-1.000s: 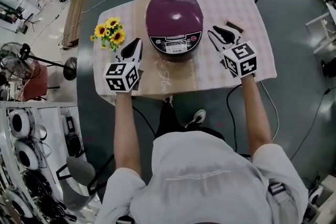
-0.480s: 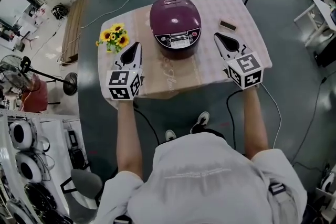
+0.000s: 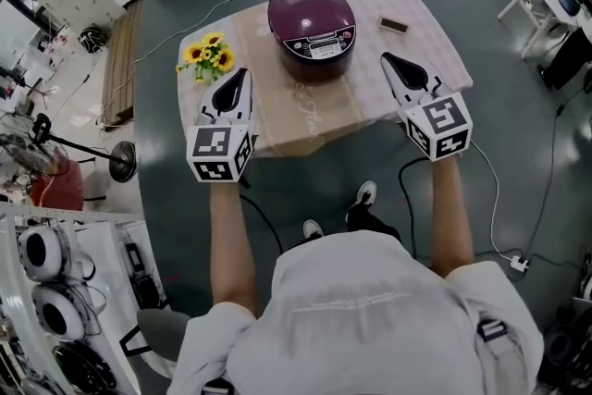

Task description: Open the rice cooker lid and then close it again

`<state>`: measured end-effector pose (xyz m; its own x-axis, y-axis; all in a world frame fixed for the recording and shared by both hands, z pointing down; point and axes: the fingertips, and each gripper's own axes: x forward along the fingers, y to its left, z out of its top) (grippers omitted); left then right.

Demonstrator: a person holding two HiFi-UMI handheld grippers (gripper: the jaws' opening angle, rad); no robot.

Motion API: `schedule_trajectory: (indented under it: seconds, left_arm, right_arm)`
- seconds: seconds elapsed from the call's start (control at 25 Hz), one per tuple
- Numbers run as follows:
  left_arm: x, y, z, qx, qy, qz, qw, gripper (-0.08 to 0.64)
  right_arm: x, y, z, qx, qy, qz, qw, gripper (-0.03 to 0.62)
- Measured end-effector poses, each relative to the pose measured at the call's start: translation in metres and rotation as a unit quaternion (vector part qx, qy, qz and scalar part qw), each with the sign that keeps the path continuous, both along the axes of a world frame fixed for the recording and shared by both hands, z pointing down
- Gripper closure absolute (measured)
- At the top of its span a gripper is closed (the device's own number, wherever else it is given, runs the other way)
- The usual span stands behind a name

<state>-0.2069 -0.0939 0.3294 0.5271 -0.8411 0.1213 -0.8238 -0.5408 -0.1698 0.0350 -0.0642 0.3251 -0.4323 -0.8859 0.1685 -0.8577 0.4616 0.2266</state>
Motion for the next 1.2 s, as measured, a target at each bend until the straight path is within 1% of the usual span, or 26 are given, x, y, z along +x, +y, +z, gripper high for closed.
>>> schedule_trajectory:
  seconds: [0.32, 0.56, 0.68, 0.88, 1.2]
  left_arm:
    - [-0.012, 0.043, -0.01, 0.01, -0.006, 0.026, 0.9996, 0.541]
    - [-0.016, 0.066, -0.014, 0.017, -0.008, 0.037, 0.9991, 0.541]
    - [-0.016, 0.073, -0.015, 0.017, -0.009, 0.041, 0.999, 0.541]
    - [-0.009, 0.084, -0.016, 0.025, -0.021, 0.056, 0.9979, 0.541]
    - [-0.014, 0.08, -0.018, 0.026, -0.019, 0.054, 0.998, 0.541]
  right_arm:
    - [-0.026, 0.045, -0.023, 0.021, 0.015, 0.01, 1.0, 0.566]
    - [-0.037, 0.068, -0.026, 0.024, 0.018, 0.018, 0.999, 0.566]
    - [-0.042, 0.072, -0.025, 0.021, 0.018, 0.019, 0.999, 0.566]
    - [-0.049, 0.076, -0.025, 0.023, 0.019, 0.018, 0.999, 0.566]
    - [-0.054, 0.073, -0.024, 0.023, 0.027, 0.019, 0.999, 0.566]
